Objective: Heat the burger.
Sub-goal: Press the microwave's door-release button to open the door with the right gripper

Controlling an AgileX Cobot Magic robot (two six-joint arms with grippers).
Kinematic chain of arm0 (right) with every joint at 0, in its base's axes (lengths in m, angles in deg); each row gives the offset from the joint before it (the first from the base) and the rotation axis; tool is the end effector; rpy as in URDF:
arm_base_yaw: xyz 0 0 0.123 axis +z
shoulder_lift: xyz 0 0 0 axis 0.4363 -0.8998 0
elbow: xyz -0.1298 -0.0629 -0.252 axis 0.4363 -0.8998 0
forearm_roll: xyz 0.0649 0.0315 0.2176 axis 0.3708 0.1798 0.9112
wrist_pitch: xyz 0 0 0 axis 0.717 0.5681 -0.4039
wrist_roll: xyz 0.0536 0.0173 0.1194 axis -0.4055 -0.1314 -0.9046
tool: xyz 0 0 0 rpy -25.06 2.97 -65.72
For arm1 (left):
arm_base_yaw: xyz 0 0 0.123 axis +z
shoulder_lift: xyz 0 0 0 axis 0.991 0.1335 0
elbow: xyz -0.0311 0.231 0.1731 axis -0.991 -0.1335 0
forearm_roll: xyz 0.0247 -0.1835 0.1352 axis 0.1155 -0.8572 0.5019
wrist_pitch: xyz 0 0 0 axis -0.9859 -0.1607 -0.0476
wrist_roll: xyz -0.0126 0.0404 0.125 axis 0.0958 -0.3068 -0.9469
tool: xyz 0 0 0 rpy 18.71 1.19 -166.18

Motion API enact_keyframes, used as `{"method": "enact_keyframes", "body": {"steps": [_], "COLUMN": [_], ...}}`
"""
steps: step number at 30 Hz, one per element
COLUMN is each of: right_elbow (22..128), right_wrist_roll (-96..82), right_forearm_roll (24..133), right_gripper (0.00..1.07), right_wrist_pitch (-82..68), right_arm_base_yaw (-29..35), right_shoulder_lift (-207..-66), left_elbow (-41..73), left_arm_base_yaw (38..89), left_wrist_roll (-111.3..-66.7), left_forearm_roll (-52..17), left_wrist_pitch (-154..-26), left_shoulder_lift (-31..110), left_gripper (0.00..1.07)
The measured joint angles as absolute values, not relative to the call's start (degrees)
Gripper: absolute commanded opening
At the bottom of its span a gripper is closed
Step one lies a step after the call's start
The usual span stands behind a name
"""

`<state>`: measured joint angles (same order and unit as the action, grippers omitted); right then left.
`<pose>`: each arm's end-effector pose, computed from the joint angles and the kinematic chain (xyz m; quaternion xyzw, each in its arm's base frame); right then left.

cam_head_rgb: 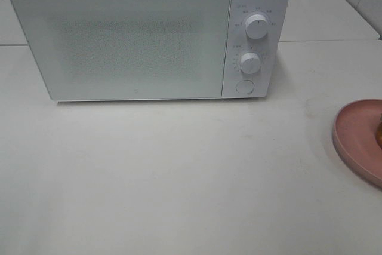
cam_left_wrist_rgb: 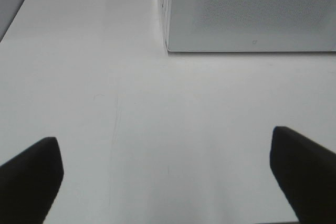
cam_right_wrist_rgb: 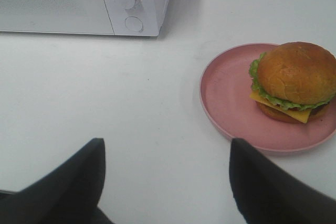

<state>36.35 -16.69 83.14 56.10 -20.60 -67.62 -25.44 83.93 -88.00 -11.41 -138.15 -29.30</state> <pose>0.0051 0.0097 0.2531 -0.0030 0.8434 0.0879 0.5301 0.0063 -0.0162 0.2508 0.0113 0.8447 -0.0515 0.5326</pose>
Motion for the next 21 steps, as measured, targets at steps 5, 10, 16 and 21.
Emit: {"method": "enact_keyframes", "body": {"steps": [5, 10, 16, 21], "right_elbow": [36.35, 36.35, 36.35, 36.92], "right_wrist_roll": [-16.69, -16.69, -16.69, -16.63], "right_forearm_roll": [83.14, 83.14, 83.14, 83.14], "right_gripper": [0.66, 0.66, 0.66, 0.66], "right_wrist_pitch": [56.10, 56.10, 56.10, 56.10], "right_arm_base_yaw": [-20.60, -20.60, -20.60, -20.60], "right_shoulder_lift": [-67.62, -67.62, -67.62, -67.85], "left_elbow": [-25.44, -25.44, -25.44, -25.44], "left_arm_base_yaw": [83.93, 83.93, 83.93, 83.93], "left_wrist_roll": [-88.00, -88.00, -88.00, -88.00], "left_forearm_roll": [-11.41, -11.41, -11.41, -11.41], "left_wrist_pitch": [-138.15, -138.15, -138.15, -138.15], "left_shoulder_lift": [-29.30, -29.30, -29.30, -29.30], "left_gripper": [1.00, 1.00, 1.00, 1.00]}}
